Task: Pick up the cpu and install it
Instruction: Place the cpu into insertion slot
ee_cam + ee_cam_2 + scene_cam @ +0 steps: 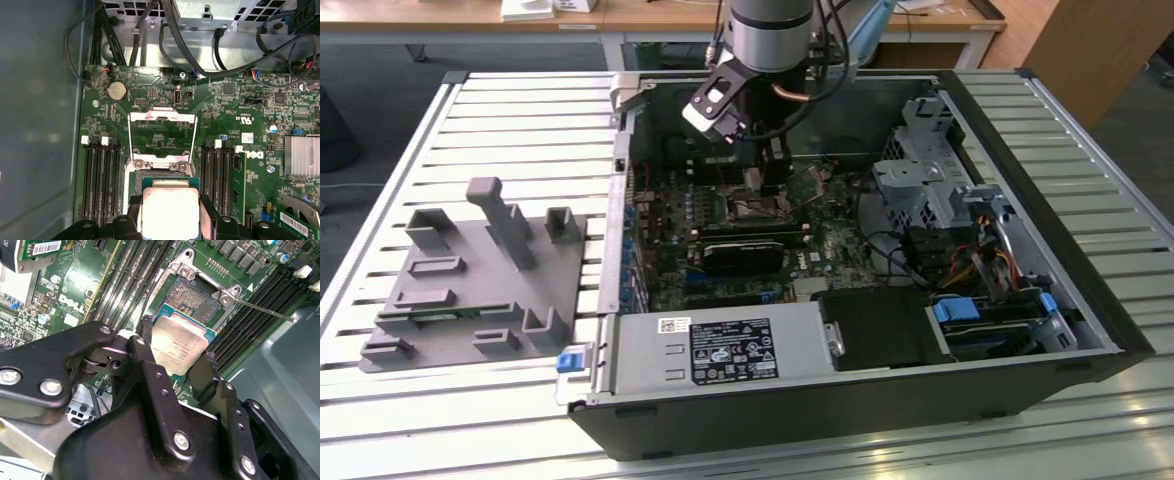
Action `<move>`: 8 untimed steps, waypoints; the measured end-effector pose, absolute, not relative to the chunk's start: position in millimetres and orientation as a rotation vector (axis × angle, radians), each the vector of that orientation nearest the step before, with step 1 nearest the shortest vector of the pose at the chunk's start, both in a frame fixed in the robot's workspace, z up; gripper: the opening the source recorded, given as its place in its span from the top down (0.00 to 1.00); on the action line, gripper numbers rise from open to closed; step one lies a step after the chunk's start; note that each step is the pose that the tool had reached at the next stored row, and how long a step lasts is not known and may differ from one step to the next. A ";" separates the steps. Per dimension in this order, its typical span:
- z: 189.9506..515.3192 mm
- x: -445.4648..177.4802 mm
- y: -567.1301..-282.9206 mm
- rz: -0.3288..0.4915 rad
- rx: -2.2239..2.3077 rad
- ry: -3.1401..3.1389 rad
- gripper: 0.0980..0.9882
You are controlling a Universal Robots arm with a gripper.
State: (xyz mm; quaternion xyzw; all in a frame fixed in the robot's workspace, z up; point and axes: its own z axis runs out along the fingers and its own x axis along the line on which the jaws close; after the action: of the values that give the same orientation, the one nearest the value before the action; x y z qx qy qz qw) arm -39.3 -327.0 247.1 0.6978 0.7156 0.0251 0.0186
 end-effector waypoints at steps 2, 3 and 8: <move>246.4 -39.3 -327.0 0.078 2.167 2.222 0.50; 246.0 -39.3 -327.0 0.078 2.167 2.222 0.50; 244.5 -39.3 -327.0 0.078 2.167 2.222 0.50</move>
State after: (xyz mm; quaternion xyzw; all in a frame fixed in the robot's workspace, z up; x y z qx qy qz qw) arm -39.3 -327.0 244.5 0.6978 0.7156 0.0250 0.0186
